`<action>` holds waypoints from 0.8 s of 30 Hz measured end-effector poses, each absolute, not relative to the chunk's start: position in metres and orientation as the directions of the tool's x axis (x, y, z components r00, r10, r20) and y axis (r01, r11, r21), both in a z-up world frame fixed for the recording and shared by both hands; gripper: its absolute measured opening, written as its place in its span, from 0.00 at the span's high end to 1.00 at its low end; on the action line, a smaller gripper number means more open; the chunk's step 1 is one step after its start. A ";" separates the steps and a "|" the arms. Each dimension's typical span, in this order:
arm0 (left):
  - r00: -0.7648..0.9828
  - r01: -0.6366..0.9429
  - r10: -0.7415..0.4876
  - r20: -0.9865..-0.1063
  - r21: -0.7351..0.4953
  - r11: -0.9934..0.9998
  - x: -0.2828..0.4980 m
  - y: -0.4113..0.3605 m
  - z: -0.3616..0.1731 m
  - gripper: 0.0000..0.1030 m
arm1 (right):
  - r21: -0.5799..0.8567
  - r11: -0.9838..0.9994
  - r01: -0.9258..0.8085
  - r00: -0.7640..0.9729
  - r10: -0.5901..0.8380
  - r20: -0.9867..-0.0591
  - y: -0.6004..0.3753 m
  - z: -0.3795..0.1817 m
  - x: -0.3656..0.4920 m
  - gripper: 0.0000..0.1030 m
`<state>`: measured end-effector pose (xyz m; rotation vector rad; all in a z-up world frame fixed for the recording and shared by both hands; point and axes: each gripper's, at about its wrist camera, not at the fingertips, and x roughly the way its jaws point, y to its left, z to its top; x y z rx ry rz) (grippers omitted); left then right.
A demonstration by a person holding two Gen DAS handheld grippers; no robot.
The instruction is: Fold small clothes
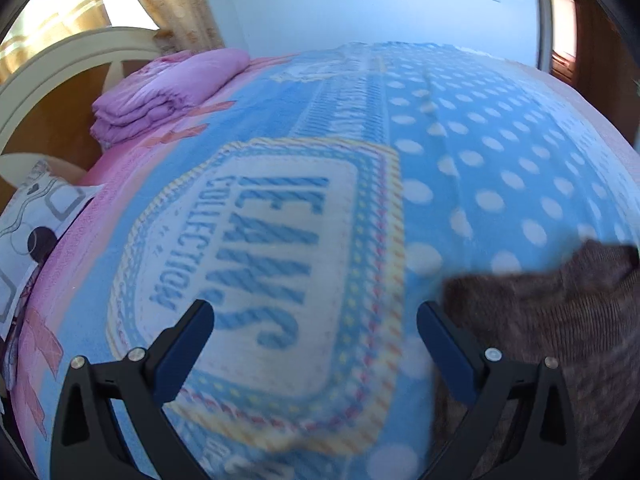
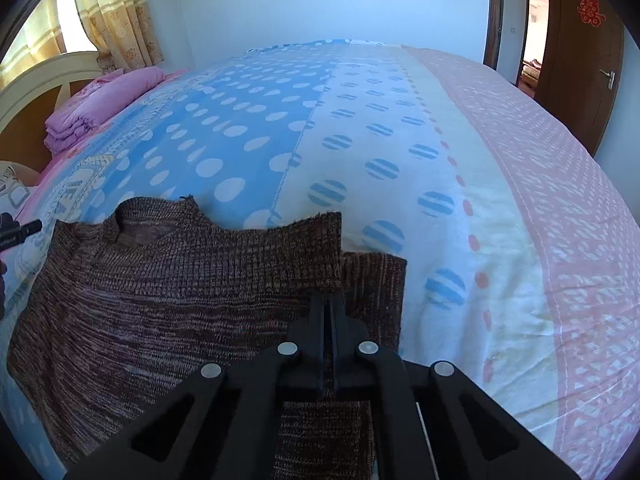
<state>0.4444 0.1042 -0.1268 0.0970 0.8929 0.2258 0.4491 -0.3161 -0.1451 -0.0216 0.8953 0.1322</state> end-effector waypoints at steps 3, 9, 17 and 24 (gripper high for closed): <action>0.621 -0.093 0.216 -0.754 0.203 0.975 0.427 0.081 -0.135 0.00 | -0.007 0.998 -0.064 0.677 0.038 -0.735 -0.326 -0.128 0.438 0.99; 0.613 -0.068 0.255 -0.747 0.272 0.960 0.413 0.059 -0.158 0.00 | 0.042 0.999 -0.010 0.613 0.039 -0.789 -0.346 -0.144 0.451 0.98; 0.635 -0.094 0.223 -0.740 0.213 0.973 0.370 0.075 -0.147 0.00 | 0.217 0.976 -0.024 0.600 0.187 -0.778 -0.366 -0.135 0.394 0.70; 0.660 -0.051 0.180 -0.730 0.195 0.979 0.320 0.074 -0.153 0.00 | 0.306 0.951 -0.043 0.520 0.283 -0.806 -0.374 -0.152 0.315 0.70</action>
